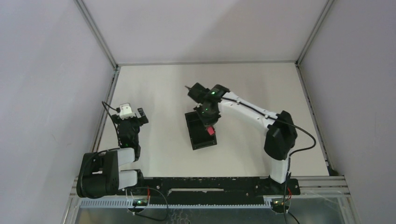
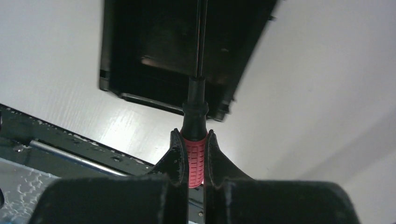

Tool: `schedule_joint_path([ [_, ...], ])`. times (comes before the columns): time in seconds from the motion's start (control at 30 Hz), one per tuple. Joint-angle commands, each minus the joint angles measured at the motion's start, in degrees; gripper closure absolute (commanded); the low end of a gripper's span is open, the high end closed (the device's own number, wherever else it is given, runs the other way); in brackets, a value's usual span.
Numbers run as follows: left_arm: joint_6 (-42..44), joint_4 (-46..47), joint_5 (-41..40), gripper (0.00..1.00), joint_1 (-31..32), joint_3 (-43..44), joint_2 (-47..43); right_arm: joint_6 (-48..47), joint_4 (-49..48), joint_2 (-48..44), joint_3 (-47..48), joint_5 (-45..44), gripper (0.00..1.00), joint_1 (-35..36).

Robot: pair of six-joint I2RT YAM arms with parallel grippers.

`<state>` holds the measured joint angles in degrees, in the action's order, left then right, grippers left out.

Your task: Put the screwdriver in the bin

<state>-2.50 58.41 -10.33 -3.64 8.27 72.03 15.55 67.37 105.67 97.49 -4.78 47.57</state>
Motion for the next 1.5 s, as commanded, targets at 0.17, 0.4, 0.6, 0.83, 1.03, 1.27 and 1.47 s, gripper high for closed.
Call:
schedule_joint_path([
  [0.17,1.0,2.2,-0.2,0.0,0.3,2.8,0.1,-3.6,-4.4,6.8,3.6,0.9,1.0,4.3],
  [0.4,1.0,2.2,-0.1,0.0,0.3,2.7,0.1,-5.5,-9.4,14.0,1.5,-1.0,1.0,4.2],
  [0.6,1.0,2.2,-0.2,0.0,0.3,2.7,0.1,-4.0,-11.3,14.5,0.2,-1.5,0.74,4.2],
  [0.83,1.0,2.2,-0.2,0.0,0.3,2.7,0.1,-2.2,-13.6,8.7,-1.9,-2.5,0.54,4.2],
  [1.03,1.0,2.2,-0.2,0.0,0.3,2.7,0.1,-1.1,-16.3,-1.2,-3.1,-1.1,0.44,4.3],
  [1.27,1.0,2.2,-0.1,0.0,0.3,2.8,0.1,-2.5,-21.7,-17.1,-8.7,-2.2,0.01,3.9],
  [1.47,1.0,2.2,-0.2,0.0,0.3,2.7,0.0,-3.1,-32.4,-34.3,-23.4,3.7,0.0,-3.3],
])
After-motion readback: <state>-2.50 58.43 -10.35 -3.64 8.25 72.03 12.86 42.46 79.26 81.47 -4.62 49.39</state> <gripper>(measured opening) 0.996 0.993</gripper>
